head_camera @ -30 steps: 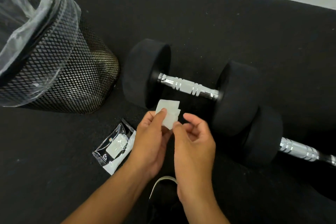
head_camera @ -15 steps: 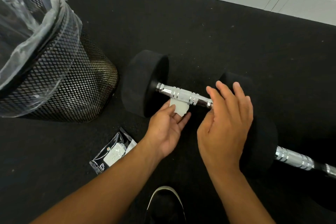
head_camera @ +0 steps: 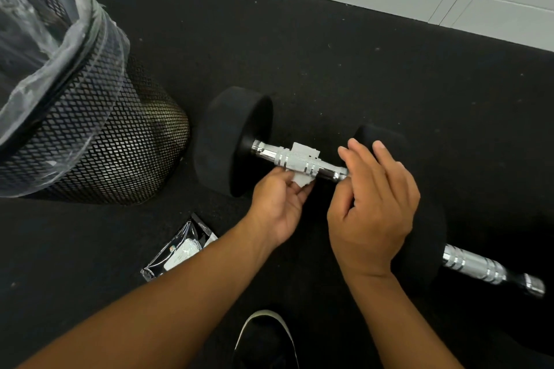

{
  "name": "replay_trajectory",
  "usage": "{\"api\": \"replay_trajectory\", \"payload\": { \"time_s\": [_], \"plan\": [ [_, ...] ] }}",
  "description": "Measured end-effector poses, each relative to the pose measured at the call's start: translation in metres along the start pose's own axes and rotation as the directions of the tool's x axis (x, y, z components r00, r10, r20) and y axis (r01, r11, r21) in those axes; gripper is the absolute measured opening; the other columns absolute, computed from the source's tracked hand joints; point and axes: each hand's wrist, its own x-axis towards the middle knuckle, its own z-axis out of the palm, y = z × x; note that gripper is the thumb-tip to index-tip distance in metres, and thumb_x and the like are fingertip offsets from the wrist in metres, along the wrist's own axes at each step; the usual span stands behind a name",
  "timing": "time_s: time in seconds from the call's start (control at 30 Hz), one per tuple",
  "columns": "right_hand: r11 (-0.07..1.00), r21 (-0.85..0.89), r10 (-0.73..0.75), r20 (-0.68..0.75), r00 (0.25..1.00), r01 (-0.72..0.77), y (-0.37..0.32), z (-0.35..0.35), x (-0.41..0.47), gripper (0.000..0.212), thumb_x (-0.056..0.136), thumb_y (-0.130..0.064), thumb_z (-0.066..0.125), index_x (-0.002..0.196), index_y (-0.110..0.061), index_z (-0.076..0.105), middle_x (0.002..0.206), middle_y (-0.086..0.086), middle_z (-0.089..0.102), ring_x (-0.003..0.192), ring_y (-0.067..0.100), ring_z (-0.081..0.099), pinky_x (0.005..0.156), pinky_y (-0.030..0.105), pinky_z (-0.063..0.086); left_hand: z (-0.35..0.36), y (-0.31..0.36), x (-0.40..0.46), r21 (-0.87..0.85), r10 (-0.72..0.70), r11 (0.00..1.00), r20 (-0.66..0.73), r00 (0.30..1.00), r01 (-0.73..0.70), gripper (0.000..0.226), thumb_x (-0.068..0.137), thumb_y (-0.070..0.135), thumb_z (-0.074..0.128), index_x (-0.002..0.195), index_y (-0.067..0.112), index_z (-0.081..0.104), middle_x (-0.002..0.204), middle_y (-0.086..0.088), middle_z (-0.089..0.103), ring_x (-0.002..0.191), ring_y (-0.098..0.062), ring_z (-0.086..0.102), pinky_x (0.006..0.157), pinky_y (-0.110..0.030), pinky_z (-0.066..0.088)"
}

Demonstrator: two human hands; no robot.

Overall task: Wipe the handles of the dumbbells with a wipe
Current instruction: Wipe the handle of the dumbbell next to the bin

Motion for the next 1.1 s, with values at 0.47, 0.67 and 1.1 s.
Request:
{"api": "replay_trajectory", "payload": {
  "time_s": [0.47,0.67,1.1],
  "plan": [
    [1.000,-0.014,-0.021,-0.065,0.998,0.020,0.002,0.006,-0.001,0.031,0.096,-0.003,0.055,0.115,-0.016,0.076,0.127,-0.002,0.072,0.130,0.021,0.060,0.114,0.040,0.040,0.004,-0.025,-0.027,-0.004,-0.040,0.999,0.058,0.998,0.040,0.039,0.105,0.006,0.034,0.134,0.003,0.060,0.129,-0.021,0.067,0.122,-0.030,0.063,0.112,-0.045,0.045],
    [0.999,-0.022,-0.029,-0.077,0.997,0.027,0.002,0.006,-0.003,0.031,0.096,-0.003,0.055,0.113,-0.016,0.077,0.126,-0.003,0.072,0.130,0.021,0.061,0.113,0.040,0.040,0.006,-0.015,-0.013,0.007,-0.079,0.997,0.084,0.993,0.078,0.036,0.105,0.003,0.037,0.133,0.002,0.058,0.123,-0.019,0.070,0.105,-0.023,0.072,0.096,-0.035,0.057],
    [0.999,-0.023,-0.033,-0.074,0.997,0.032,0.004,0.007,-0.003,0.030,0.099,-0.006,0.052,0.112,-0.015,0.077,0.126,-0.002,0.072,0.130,0.022,0.061,0.113,0.040,0.040,0.010,-0.016,-0.013,0.033,-0.091,0.996,0.119,0.989,0.087,0.029,0.102,0.001,0.045,0.127,0.001,0.061,0.107,-0.014,0.074,0.095,-0.020,0.073,0.090,-0.034,0.058]
  ]
}}
